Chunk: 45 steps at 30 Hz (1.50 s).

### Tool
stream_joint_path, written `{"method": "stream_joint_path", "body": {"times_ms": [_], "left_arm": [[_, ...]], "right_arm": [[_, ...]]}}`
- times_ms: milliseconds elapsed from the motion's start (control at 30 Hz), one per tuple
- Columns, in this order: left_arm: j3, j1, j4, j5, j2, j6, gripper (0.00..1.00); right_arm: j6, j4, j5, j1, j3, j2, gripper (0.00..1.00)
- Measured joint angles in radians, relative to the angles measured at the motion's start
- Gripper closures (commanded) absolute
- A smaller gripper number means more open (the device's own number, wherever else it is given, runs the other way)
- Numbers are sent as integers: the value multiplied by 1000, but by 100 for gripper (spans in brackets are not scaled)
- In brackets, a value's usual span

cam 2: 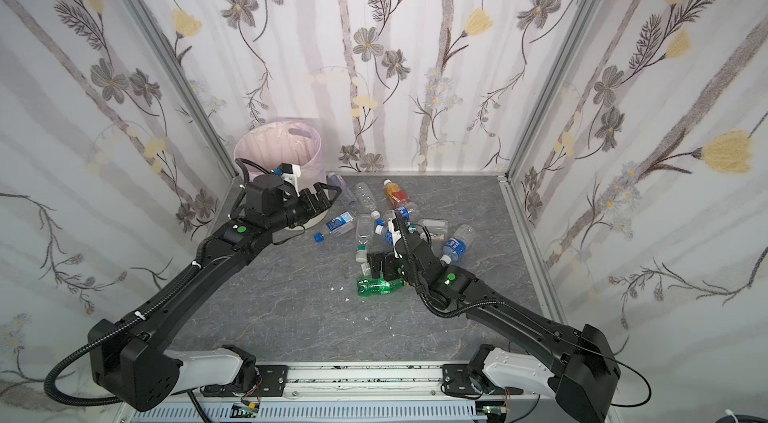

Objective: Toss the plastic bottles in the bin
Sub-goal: 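Return the left gripper to the pile while the right gripper moves over the green bottle, then lower the right gripper onto the green yellow-capped soda bottle's neck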

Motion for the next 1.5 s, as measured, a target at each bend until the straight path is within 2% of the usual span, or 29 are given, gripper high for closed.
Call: {"method": "stream_joint_path", "body": {"times_ms": [233,433,600,1067,1233,1367,1500], "left_arm": [[-135,-64,28,3,-84,19,0],[-290,-111,50,2,-153,42,0],[-397,-132,58,-10,-223,47,0],[-493,-189,113,-45,-301,51,0],[-520,-211,128,-66,-319,24,0],[-553,-221,142,-86,-370,-5,0],[-594,-225,144,-108,-431,-42,0]], "right_arm": [[56,-34,8,31,-100,14,0],[88,-24,15,78,-139,82,0],[109,-19,73,108,-138,163,0],[138,-6,211,149,-105,291,0],[150,1,211,153,-108,277,0],[144,10,188,156,-119,219,0],[114,7,166,156,-84,230,0]]}}
